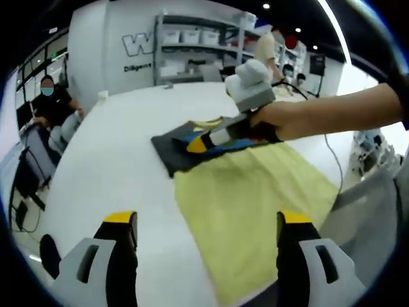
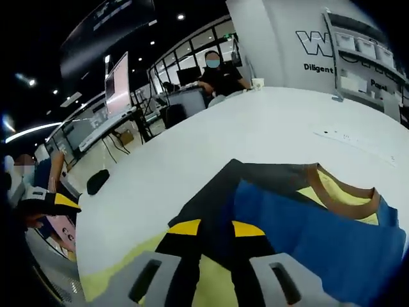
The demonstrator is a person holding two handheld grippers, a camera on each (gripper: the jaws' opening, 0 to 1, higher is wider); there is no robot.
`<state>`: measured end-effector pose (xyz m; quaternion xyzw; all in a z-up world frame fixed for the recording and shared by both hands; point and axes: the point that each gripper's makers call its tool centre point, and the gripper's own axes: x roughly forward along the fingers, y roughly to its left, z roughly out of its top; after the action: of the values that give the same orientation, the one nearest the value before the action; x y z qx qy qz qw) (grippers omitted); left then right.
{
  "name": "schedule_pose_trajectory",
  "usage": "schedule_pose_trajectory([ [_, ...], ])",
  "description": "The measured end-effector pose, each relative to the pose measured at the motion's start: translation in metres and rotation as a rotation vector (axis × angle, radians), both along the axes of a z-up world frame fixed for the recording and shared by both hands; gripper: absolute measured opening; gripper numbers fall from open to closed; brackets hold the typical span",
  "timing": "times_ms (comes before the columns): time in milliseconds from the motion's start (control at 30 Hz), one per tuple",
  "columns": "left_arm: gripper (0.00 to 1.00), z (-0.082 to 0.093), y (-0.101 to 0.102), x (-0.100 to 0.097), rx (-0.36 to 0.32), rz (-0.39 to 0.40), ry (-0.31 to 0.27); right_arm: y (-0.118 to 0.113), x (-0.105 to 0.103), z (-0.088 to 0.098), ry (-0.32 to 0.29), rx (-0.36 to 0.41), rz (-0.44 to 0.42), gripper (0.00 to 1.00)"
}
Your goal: Fold the garment on the visible template until the final outline fits inside the template.
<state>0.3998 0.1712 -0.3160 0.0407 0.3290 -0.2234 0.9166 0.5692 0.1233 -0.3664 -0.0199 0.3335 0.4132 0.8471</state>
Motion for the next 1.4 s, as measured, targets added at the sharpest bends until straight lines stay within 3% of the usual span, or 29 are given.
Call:
schedule_pose_trajectory([
  [100, 0.84, 0.004, -0.005, 0.000, -0.004, -0.003, -0.001, -0.002, 0.002, 0.000, 0.023, 0.018, -0.031, 0.11],
  [200, 0.84, 0.001, -0.002, 0.002, -0.009, -0.004, -0.005, 0.005, -0.003, 0.010, -0.018, 0.013, 0.021, 0.12],
  [300, 0.85, 0.001, -0.004, 0.002, -0.003, -0.003, -0.008, 0.002, -0.001, 0.004, -0.014, -0.016, 0.016, 0.14],
  [633, 0.85, 0.001, -0.014, 0.006, -0.011, -0.035, -0.007, -0.032, 0.004, 0.014, -0.034, -0.023, -0.060, 0.24],
  [733, 0.85, 0.001, -0.018, 0.005, -0.013, -0.046, -0.006, -0.048, 0.005, 0.015, -0.045, -0.032, -0.112, 0.32],
  [867, 0.85, -0.001, -0.019, 0.003, -0.007, -0.055, 0.002, -0.066, 0.007, 0.016, -0.078, -0.062, -0.147, 0.59],
  [933, 0.86, -0.001, -0.020, 0.001, -0.007, -0.054, 0.007, -0.073, 0.007, 0.018, -0.103, -0.072, -0.160, 0.67],
  [1200, 0.85, -0.015, -0.018, -0.004, -0.002, -0.048, 0.051, -0.126, 0.009, 0.027, -0.125, -0.112, -0.282, 0.72],
  [1400, 0.82, -0.019, -0.017, -0.005, -0.021, -0.018, 0.068, -0.176, -0.011, 0.017, -0.105, -0.151, -0.341, 0.69],
])
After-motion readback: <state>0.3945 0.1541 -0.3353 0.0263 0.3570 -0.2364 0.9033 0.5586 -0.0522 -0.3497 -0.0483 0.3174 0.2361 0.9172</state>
